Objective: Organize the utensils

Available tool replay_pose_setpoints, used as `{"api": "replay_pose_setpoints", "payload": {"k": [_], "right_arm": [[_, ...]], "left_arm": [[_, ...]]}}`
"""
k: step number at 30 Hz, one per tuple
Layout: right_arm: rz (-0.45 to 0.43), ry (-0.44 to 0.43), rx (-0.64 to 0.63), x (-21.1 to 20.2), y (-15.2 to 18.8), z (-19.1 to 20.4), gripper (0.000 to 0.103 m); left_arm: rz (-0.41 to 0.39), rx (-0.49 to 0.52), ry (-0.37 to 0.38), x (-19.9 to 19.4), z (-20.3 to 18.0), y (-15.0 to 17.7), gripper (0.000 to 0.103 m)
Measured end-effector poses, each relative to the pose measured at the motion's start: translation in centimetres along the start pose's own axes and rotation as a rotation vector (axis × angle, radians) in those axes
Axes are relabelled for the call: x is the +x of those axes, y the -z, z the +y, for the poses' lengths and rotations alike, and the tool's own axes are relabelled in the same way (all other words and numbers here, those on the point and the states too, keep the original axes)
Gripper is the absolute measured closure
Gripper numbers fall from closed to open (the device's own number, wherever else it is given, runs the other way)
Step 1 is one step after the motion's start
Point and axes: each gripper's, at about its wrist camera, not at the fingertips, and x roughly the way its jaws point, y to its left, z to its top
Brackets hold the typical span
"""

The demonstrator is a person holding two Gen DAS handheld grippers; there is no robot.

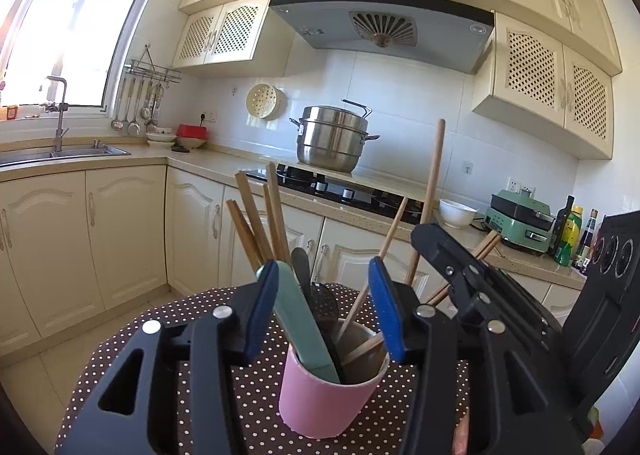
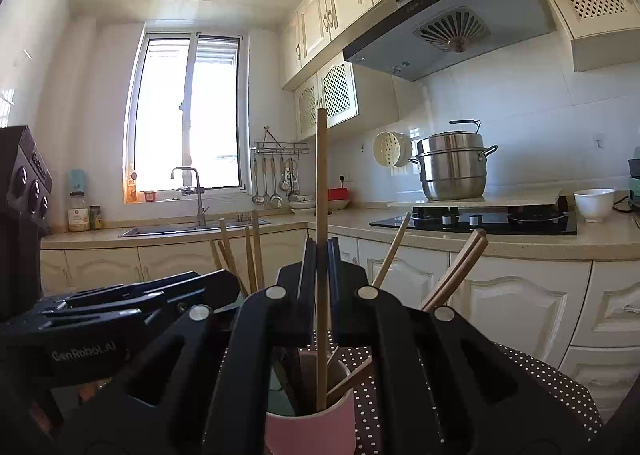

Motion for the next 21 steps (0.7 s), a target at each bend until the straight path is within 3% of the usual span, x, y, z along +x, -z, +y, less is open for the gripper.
{"api": "replay_pose_setpoints", "payload": {"k": [15, 16, 20, 21], "right_arm": [[0.116, 0.035, -0.013, -0.9, 1.8, 0.6, 0.096], [0.118, 0.039, -0.014, -1.1, 1.8, 0.7, 0.093], [0.108, 0.069, -0.002, -2.1, 1.6, 0.5, 0.06], [0.108, 0.07, 0.007, -2.4, 1.5, 0.3, 0.06]], "left_arm": [[0.045, 0.041, -0.103, -1.2, 0.0, 1.2, 0.035], [0.046, 0.041, -0.106, -1.3, 0.0, 1.2, 0.034], [0.042, 0.037, -0.117, -2.1, 0.2, 1.2, 0.031], [0.043, 0.032, -0.117, -2.4, 0.3, 1.3, 0.031]]}}
